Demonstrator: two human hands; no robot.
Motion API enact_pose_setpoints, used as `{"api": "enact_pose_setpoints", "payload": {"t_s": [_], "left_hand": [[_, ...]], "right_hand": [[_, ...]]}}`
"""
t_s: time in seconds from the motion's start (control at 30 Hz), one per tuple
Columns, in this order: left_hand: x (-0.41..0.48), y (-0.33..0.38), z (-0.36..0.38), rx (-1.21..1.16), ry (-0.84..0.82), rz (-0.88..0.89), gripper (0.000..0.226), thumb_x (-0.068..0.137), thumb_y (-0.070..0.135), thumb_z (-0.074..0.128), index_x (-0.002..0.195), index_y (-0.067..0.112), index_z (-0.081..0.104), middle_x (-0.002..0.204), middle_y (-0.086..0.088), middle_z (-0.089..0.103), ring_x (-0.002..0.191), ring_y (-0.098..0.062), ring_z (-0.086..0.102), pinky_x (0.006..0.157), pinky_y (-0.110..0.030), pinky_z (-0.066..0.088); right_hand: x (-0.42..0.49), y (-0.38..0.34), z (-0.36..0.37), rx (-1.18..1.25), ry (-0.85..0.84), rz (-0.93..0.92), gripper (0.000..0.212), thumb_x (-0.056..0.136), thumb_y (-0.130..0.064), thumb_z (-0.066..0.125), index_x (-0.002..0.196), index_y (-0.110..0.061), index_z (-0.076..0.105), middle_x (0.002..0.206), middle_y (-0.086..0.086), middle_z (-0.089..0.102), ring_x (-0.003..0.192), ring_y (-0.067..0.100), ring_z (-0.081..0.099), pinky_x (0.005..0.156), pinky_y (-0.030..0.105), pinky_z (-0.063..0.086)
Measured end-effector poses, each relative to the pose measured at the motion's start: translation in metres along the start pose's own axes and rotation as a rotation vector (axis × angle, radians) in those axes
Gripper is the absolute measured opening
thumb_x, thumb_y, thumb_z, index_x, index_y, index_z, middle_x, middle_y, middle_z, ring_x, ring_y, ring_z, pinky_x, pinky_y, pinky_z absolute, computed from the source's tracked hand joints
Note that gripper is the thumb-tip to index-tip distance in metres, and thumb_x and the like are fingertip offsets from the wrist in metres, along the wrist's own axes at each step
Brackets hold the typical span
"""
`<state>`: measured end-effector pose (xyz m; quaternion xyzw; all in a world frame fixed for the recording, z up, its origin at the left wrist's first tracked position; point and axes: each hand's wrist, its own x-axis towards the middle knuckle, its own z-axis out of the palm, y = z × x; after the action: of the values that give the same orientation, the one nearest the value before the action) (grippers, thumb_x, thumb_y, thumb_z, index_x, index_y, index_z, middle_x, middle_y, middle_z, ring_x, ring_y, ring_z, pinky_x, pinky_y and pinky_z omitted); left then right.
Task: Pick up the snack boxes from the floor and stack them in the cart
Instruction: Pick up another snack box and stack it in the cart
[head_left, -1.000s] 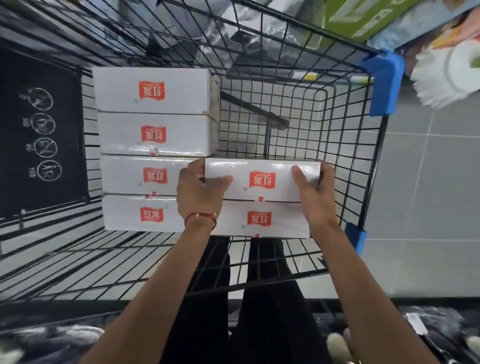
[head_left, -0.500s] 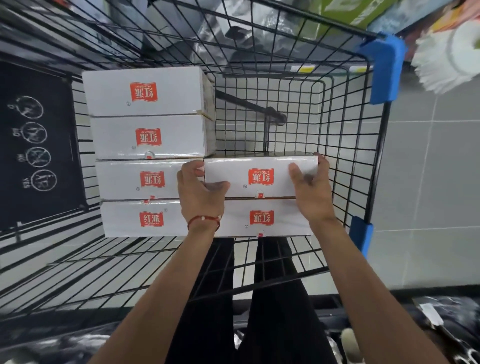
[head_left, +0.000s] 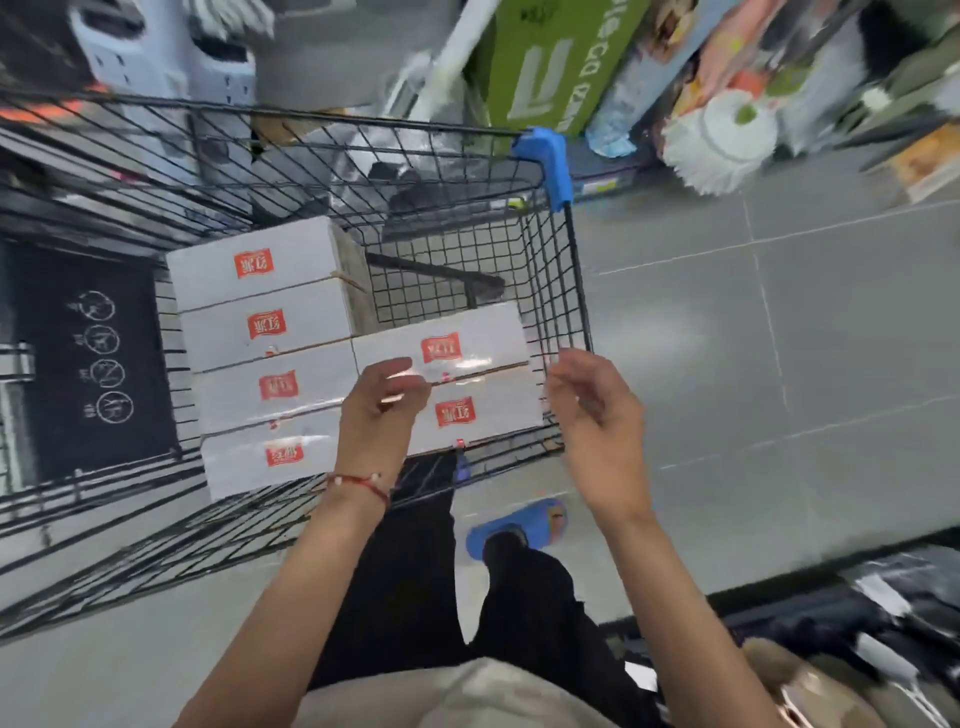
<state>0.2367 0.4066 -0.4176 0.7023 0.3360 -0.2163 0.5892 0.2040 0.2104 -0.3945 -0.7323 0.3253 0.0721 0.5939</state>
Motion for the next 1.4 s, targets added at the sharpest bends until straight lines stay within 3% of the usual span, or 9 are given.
{"api": "enact_pose_setpoints", "payload": {"t_s": [0.2, 0.33, 0.43, 0.6, 0.73, 0.87, 1.07, 1.4], "left_hand": [[-0.077, 0.014, 0.044, -0.069, -0.054, 0.201, 0.029, 0.091, -0.008, 0.061, 0.108, 0.014, 0.067, 0.103, -0.009, 0.072, 0.094, -0.020, 0.062, 0.077, -0.024, 0.052], [-0.130, 0.018, 0.081, -0.049, -0.127, 0.256, 0.031, 0.092, -0.007, 0.061, 0.100, 0.021, 0.070, 0.089, 0.003, 0.071, 0.094, -0.020, 0.063, 0.088, -0.034, 0.051], [-0.169, 0.016, 0.115, -0.015, -0.194, 0.295, 0.027, 0.092, -0.001, 0.064, 0.100, 0.024, 0.071, 0.094, -0.002, 0.073, 0.095, -0.020, 0.065, 0.089, -0.033, 0.051], [-0.225, 0.016, 0.178, -0.014, -0.299, 0.299, 0.021, 0.094, -0.001, 0.063, 0.100, 0.019, 0.070, 0.086, -0.003, 0.067, 0.080, -0.015, 0.057, 0.076, -0.024, 0.049], [-0.256, 0.024, 0.231, 0.045, -0.384, 0.313, 0.020, 0.094, 0.001, 0.063, 0.103, 0.017, 0.070, 0.085, 0.003, 0.069, 0.079, -0.012, 0.061, 0.076, -0.025, 0.048], [-0.273, 0.036, 0.287, 0.102, -0.475, 0.292, 0.020, 0.094, -0.001, 0.061, 0.106, 0.012, 0.070, 0.086, 0.004, 0.070, 0.080, -0.013, 0.062, 0.077, -0.025, 0.049], [-0.277, 0.061, 0.393, 0.219, -0.625, 0.268, 0.020, 0.096, -0.001, 0.058, 0.110, 0.009, 0.069, 0.092, 0.000, 0.071, 0.078, -0.014, 0.063, 0.069, -0.015, 0.053], [-0.257, 0.146, 0.594, 0.497, -0.859, 0.222, 0.016, 0.095, 0.005, 0.062, 0.100, 0.018, 0.071, 0.094, -0.001, 0.073, 0.080, -0.014, 0.065, 0.080, -0.027, 0.051]], "right_hand": [[-0.057, 0.004, -0.082, 0.134, 0.046, -0.049, 0.026, 0.095, -0.004, 0.072, 0.114, -0.021, 0.070, 0.098, -0.004, 0.074, 0.089, 0.004, 0.070, 0.082, 0.016, 0.051], [-0.091, 0.013, -0.142, 0.214, 0.100, -0.026, 0.026, 0.094, -0.002, 0.073, 0.115, -0.017, 0.071, 0.101, 0.004, 0.074, 0.084, 0.000, 0.067, 0.079, 0.014, 0.050], [-0.109, 0.022, -0.188, 0.275, 0.138, 0.000, 0.025, 0.094, -0.004, 0.073, 0.116, -0.014, 0.071, 0.102, 0.006, 0.073, 0.081, -0.003, 0.065, 0.075, 0.010, 0.049], [-0.131, 0.043, -0.259, 0.358, 0.249, 0.030, 0.024, 0.094, -0.007, 0.073, 0.116, -0.017, 0.072, 0.098, -0.002, 0.073, 0.087, 0.003, 0.066, 0.076, 0.009, 0.049], [-0.135, 0.056, -0.313, 0.404, 0.329, 0.052, 0.024, 0.094, -0.011, 0.074, 0.116, -0.023, 0.071, 0.098, -0.005, 0.075, 0.092, 0.005, 0.068, 0.082, 0.018, 0.051], [-0.129, 0.061, -0.357, 0.454, 0.405, 0.063, 0.024, 0.096, -0.013, 0.072, 0.119, -0.023, 0.071, 0.101, -0.005, 0.074, 0.093, 0.000, 0.068, 0.086, 0.018, 0.051], [-0.083, 0.068, -0.430, 0.470, 0.535, 0.114, 0.022, 0.090, -0.025, 0.072, 0.112, -0.030, 0.072, 0.108, 0.003, 0.076, 0.100, 0.016, 0.069, 0.094, 0.031, 0.054], [0.026, 0.043, -0.555, 0.586, 0.713, 0.224, 0.020, 0.100, -0.018, 0.066, 0.116, -0.030, 0.070, 0.111, 0.001, 0.073, 0.104, 0.022, 0.068, 0.091, 0.029, 0.052]]}}
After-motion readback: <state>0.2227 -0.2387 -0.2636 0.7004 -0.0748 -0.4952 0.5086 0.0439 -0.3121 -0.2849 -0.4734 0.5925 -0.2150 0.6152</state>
